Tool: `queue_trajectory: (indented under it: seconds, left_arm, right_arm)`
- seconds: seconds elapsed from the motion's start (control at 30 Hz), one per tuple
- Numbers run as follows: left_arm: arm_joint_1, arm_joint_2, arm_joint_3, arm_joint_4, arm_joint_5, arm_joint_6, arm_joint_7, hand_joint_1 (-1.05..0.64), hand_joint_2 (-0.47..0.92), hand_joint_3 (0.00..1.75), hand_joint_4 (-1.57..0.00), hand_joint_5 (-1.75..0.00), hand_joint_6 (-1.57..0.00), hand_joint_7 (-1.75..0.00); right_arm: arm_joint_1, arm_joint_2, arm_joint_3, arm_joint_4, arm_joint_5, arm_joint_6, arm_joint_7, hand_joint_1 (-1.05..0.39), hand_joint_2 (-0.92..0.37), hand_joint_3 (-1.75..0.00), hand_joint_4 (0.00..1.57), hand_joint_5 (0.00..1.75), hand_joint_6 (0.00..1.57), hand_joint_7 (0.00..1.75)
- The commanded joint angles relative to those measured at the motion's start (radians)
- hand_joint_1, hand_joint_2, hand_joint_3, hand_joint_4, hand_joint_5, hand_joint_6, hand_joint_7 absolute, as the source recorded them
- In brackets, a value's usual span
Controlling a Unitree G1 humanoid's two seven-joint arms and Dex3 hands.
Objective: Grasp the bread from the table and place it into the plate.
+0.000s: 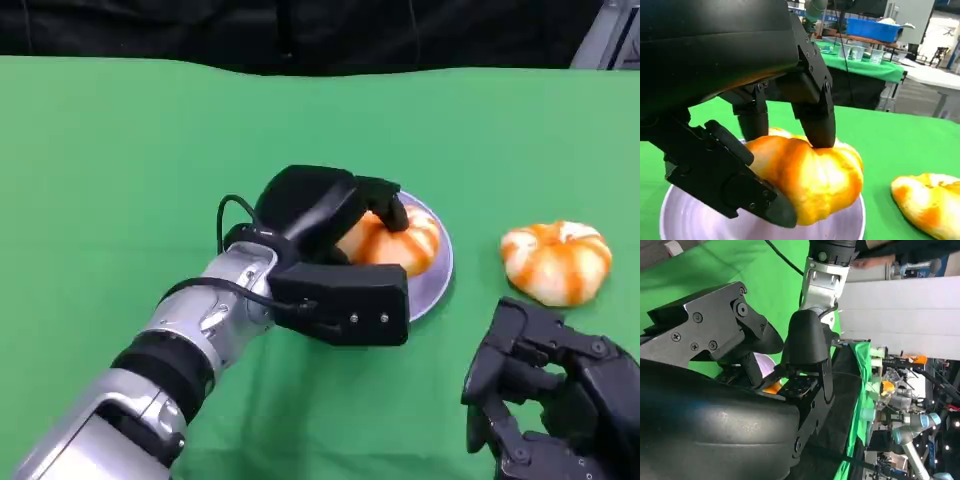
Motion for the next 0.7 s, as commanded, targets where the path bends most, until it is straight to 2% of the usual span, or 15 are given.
queue_trajectory:
  seconds: [0.03, 0.27, 0.3, 0.33, 0.37, 0.4, 0.47, 0.7]
  left_arm:
    - [0.008, 0.01, -0.003, 0.006, -0.008, -0.007, -0.008, -0.18, 0.92, 0.23, -0.9, -0.83, -1.12, -0.2]
    - [0.008, 0.01, -0.003, 0.006, -0.008, -0.007, -0.008, -0.18, 0.92, 0.23, -0.9, -0.82, -1.13, -0.18]
    - [0.01, 0.026, -0.023, -0.01, 0.017, 0.031, -0.047, -0.18, 0.92, 0.23, -0.9, -0.82, -1.13, -0.18]
    - [0.012, 0.042, -0.041, -0.022, 0.037, 0.067, -0.087, -0.54, 0.92, 0.47, -0.46, -0.42, -0.67, -0.09]
    - [0.014, 0.053, -0.054, -0.033, 0.051, 0.095, -0.12, -0.83, 0.92, 0.71, -0.19, -0.17, -0.29, -0.04]
    - [0.017, 0.06, -0.061, -0.043, 0.058, 0.115, -0.141, -0.93, 0.92, 0.8, -0.1, -0.09, -0.16, -0.02]
    - [0.023, 0.064, -0.065, -0.061, 0.058, 0.132, -0.157, -1.01, 0.92, 0.87, -0.02, -0.02, -0.05, 0.0]
    - [0.036, 0.071, -0.069, -0.096, 0.055, 0.155, -0.175, -1.03, 0.92, 0.89, 0.0, 0.0, -0.02, 0.0]
  right_arm:
    - [0.007, -0.009, -0.005, -0.015, -0.002, 0.003, -0.004, -0.07, -0.64, -1.1, 0.76, 1.75, 0.67, 1.53]
    - [0.007, -0.009, -0.005, -0.015, -0.002, 0.003, -0.004, -0.07, -0.64, -1.1, 0.76, 1.75, 0.68, 1.53]
    - [0.009, -0.008, -0.006, -0.017, 0.001, 0.004, -0.003, -0.07, -0.64, -1.1, 0.76, 1.75, 0.68, 1.53]
    - [0.01, -0.009, -0.007, -0.018, 0.003, 0.003, -0.002, -0.07, -0.64, -1.1, 0.76, 1.75, 0.68, 1.53]
    - [0.01, -0.01, -0.008, -0.018, 0.003, 0.0, -0.001, -0.07, -0.64, -1.1, 0.76, 1.75, 0.67, 1.53]
    - [0.011, -0.01, -0.008, -0.018, 0.003, -0.002, 0.0, -0.06, -0.64, -1.1, 0.76, 1.75, 0.67, 1.53]
    - [0.01, -0.01, -0.008, -0.017, 0.002, -0.004, 0.0, -0.06, -0.64, -1.1, 0.77, 1.75, 0.67, 1.53]
    - [0.011, -0.01, -0.008, -0.017, 0.002, -0.004, 0.0, -0.06, -0.64, -1.1, 0.77, 1.75, 0.67, 1.54]
